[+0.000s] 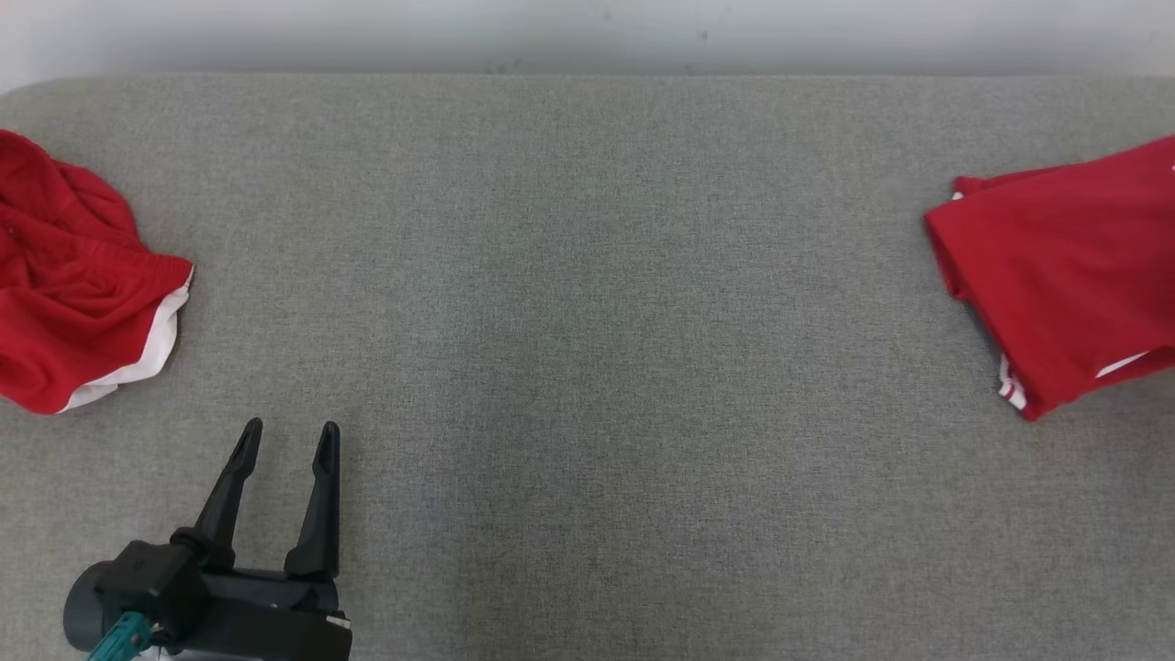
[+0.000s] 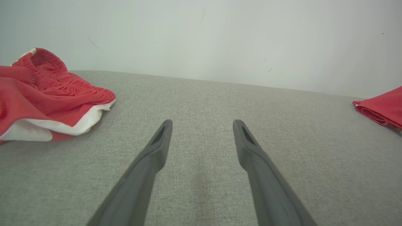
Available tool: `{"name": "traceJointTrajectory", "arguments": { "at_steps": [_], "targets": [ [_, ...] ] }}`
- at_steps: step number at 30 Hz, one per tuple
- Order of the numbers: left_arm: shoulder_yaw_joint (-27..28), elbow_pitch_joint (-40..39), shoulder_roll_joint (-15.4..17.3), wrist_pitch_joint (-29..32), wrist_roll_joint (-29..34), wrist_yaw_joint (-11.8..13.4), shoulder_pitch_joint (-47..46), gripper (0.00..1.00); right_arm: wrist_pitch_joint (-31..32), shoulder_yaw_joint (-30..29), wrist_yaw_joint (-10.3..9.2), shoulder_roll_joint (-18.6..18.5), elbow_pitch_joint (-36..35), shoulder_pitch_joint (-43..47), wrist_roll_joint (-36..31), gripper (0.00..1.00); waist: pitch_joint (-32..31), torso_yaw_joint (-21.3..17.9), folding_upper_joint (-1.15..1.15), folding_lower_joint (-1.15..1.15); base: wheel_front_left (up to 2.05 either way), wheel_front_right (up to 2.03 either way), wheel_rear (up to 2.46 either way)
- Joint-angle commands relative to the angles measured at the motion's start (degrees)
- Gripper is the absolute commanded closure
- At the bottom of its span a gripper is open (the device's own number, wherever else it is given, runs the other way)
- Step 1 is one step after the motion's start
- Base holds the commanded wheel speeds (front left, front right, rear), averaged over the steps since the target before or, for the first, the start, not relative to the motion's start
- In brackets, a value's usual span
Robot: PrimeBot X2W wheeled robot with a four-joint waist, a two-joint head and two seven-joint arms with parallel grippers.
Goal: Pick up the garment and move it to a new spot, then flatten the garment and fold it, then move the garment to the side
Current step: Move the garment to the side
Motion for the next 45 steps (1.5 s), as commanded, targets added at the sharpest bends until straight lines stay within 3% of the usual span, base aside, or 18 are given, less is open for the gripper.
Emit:
{"name": "traceJointTrajectory", "arguments": {
  "at_steps": [1,18,20,21,32,45],
  "targets": [
    [0.2,-0.1,0.4,-0.3,-0.1,-0.2,-0.8,0.0,-0.2,0.0,-0.04,-1.4,1.0,-0.9,-1.6,1.0,0.2,0.2,-0.01,0.0,0.0,0.0,0.0],
    [0.5,0.4,-0.3,-0.3,-0.1,-0.1,-1.0,0.0,-1.5,-0.3,-0.04,-2.2,4.4,-3.2,-6.9,0.98,0.3,0.7,-0.01,0.0,0.0,0.0,0.0],
    [0.6,0.4,-0.3,-0.3,0.0,-0.1,-0.9,0.0,-1.7,-0.1,-0.04,-2.2,4.9,-3.3,-7.8,0.52,0.3,0.7,-0.01,0.0,0.0,0.0,0.0],
    [0.6,0.5,-0.3,-0.3,0.1,-0.1,-0.9,0.0,-1.7,-0.1,-0.04,-2.1,5.1,-3.5,-8.0,0.0,0.3,0.7,-0.01,0.0,0.0,0.0,0.0],
    [1.0,0.8,-0.5,-0.3,0.3,-0.2,-0.4,0.0,-6.4,-0.1,-0.04,-0.4,4.5,-3.5,-9.7,0.0,-0.7,0.2,-0.01,0.0,0.0,0.0,0.0],
    [2.5,0.5,-1.1,-0.3,0.0,0.9,2.6,0.0,-22.8,1.7,-0.04,3.7,-6.1,4.5,-2.9,0.0,-6.3,-0.5,-0.01,0.0,0.0,0.0,0.0]
  ]
}}
